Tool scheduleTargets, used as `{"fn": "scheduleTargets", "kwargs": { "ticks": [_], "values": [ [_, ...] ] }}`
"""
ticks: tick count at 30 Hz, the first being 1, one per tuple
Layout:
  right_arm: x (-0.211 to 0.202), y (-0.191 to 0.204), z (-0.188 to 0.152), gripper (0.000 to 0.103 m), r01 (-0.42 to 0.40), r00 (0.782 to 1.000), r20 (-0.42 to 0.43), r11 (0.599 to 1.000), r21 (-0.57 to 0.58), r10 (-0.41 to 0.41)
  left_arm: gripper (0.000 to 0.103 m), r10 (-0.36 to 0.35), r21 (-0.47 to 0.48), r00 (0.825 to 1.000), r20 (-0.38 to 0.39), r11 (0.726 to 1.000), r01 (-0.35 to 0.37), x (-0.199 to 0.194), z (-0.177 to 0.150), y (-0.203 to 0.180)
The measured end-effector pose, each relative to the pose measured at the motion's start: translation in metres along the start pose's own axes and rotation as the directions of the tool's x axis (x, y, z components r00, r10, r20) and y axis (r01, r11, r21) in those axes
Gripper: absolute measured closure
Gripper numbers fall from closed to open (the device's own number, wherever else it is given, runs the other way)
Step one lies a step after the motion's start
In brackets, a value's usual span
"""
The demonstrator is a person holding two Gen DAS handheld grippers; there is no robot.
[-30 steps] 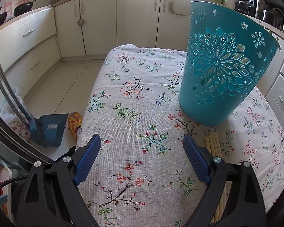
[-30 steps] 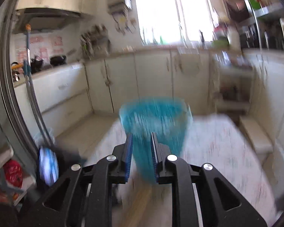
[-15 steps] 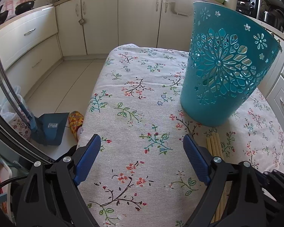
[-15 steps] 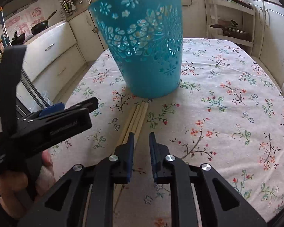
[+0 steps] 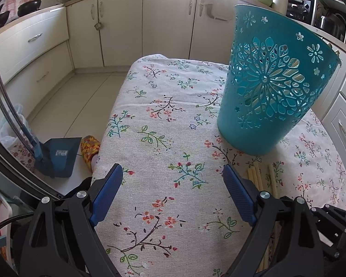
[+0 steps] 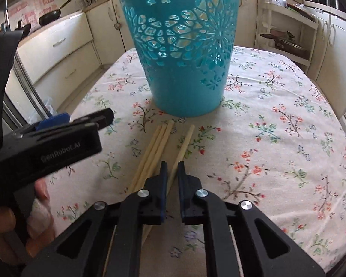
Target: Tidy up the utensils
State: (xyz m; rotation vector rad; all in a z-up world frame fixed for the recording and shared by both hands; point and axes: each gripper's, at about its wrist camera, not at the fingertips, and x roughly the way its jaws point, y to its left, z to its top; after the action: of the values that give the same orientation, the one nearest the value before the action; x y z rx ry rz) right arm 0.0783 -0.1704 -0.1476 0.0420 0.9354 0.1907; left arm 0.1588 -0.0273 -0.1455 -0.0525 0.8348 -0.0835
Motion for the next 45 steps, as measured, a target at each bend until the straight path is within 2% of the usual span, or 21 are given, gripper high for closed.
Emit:
{"fn": "scheduleTargets", "kwargs": {
  "ticks": [2, 5, 7, 9, 13, 23, 26, 27, 29, 31, 33, 34, 40, 43, 45],
  "values": [
    [-0.004, -0.005, -0.003, 0.095, 0.019, 1.0, -0.01, 1.0, -0.007, -0.019, 0.018, -0.026, 0.013, 1.0, 0.002, 1.0, 0.026, -0.001, 0.0, -0.002],
    [-0.011, -0.024, -0.009, 0.095, 0.027, 1.0, -0.016, 0.999, 0.025, -0.026, 0.018, -0.117, 0.118, 0.992, -0.042, 0.986, 0.122, 0.001, -0.003, -0.017],
    [-0.015, -0.036, -0.013, 0.095, 0.014, 1.0, -0.01, 0.997, 0.074, -0.014, 0.018, -0.138, 0.182, 0.988, -0.066, 0.972, 0.148, -0.001, -0.006, -0.028],
    [-0.016, -0.042, -0.015, 0.095, -0.005, 1.0, -0.006, 0.995, 0.101, 0.005, 0.018, -0.132, 0.227, 0.988, -0.078, 0.963, 0.147, -0.004, -0.011, -0.038],
    [-0.015, -0.041, -0.015, 0.095, -0.009, 1.0, 0.001, 0.995, 0.099, 0.009, 0.018, -0.088, 0.257, 0.991, -0.105, 0.96, 0.113, 0.0, -0.017, -0.048],
    [-0.013, -0.049, -0.013, 0.095, -0.042, 0.999, 0.005, 0.991, 0.13, 0.042, 0.019, -0.009, 0.273, 0.991, -0.131, 0.961, 0.045, 0.006, -0.016, -0.052],
    [-0.013, -0.052, -0.012, 0.095, -0.046, 0.999, 0.008, 0.99, 0.136, 0.045, 0.029, -0.017, 0.282, 0.991, -0.133, 0.958, 0.055, 0.007, -0.015, -0.057],
    [-0.013, -0.052, -0.012, 0.095, -0.046, 0.999, 0.01, 0.989, 0.137, 0.045, 0.036, -0.037, 0.269, 0.989, -0.144, 0.96, 0.075, 0.006, -0.015, -0.058],
    [-0.013, -0.053, -0.012, 0.095, -0.048, 0.999, 0.014, 0.989, 0.141, 0.046, 0.051, -0.07, 0.248, 0.985, -0.157, 0.963, 0.108, 0.007, -0.013, -0.06],
    [-0.013, -0.052, -0.013, 0.095, -0.049, 0.999, 0.018, 0.988, 0.144, 0.047, 0.078, -0.079, 0.243, 0.983, -0.163, 0.963, 0.117, 0.006, -0.011, -0.063],
    [-0.013, -0.052, -0.013, 0.093, -0.052, 0.999, 0.023, 0.988, 0.146, 0.049, 0.094, -0.103, 0.219, 0.976, -0.192, 0.965, 0.145, 0.007, -0.008, -0.064],
    [-0.013, -0.052, -0.013, 0.092, -0.054, 0.998, 0.025, 0.988, 0.146, 0.05, 0.097, -0.112, 0.211, 0.973, -0.204, 0.965, 0.155, 0.008, -0.008, -0.064],
    [-0.012, -0.051, -0.012, 0.09, -0.063, 0.998, 0.031, 0.986, 0.151, 0.059, 0.099, -0.184, 0.144, 0.938, -0.292, 0.962, 0.233, 0.001, -0.004, -0.053],
    [-0.012, -0.051, -0.012, 0.087, -0.076, 0.997, 0.033, 0.984, 0.163, 0.072, 0.099, -0.231, 0.153, 0.932, -0.278, 0.948, 0.28, -0.022, 0.001, -0.05],
    [-0.012, -0.052, -0.011, 0.085, -0.087, 0.996, 0.035, 0.981, 0.171, 0.082, 0.099, -0.297, 0.15, 0.928, -0.225, 0.93, 0.334, -0.052, 0.013, -0.046]
  ]
}}
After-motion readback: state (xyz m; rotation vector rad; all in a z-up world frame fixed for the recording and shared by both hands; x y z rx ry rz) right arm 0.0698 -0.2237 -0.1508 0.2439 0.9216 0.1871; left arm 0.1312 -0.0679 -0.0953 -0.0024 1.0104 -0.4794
